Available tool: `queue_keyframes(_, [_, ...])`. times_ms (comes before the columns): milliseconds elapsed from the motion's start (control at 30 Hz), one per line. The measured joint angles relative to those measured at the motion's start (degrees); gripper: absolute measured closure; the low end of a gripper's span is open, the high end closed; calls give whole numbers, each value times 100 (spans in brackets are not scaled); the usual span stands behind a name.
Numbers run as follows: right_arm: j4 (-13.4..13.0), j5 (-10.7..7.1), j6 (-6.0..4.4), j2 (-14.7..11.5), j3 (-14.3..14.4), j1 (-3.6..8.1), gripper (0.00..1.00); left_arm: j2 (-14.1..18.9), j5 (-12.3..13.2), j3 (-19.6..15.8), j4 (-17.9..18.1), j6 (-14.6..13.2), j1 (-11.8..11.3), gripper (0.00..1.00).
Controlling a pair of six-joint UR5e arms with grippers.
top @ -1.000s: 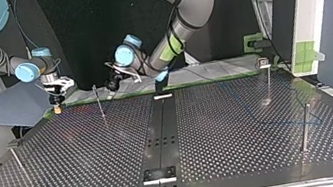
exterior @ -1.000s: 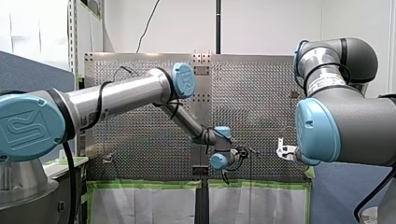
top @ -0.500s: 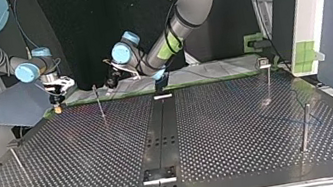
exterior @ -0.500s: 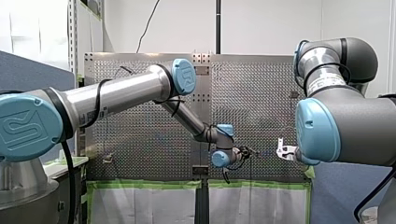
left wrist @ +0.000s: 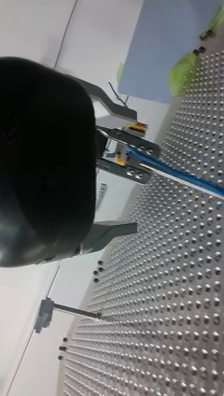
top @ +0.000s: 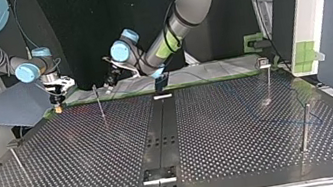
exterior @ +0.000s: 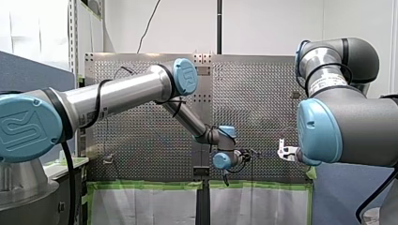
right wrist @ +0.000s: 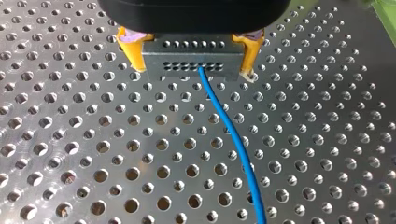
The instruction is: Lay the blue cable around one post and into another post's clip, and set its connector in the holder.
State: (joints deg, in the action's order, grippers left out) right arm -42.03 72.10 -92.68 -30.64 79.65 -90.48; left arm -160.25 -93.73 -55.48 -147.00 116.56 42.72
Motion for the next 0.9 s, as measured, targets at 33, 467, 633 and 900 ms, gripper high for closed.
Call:
queue_keyframes(33, [0, 1, 1, 0, 1, -1, 100, 1, 14, 8, -2, -10, 15, 2])
queue_keyframes(467, [1, 6, -6, 3, 1, 8, 100, 3, 10, -38, -100, -79, 129, 2])
queue_keyframes(633, [1, 6, -12, 5, 0, 8, 100, 5, -33, -111, -116, -125, 137, 2])
queue_keyframes(900, [1, 7, -15, 6, -3, 1, 100, 7, -44, -108, -124, -200, 140, 2])
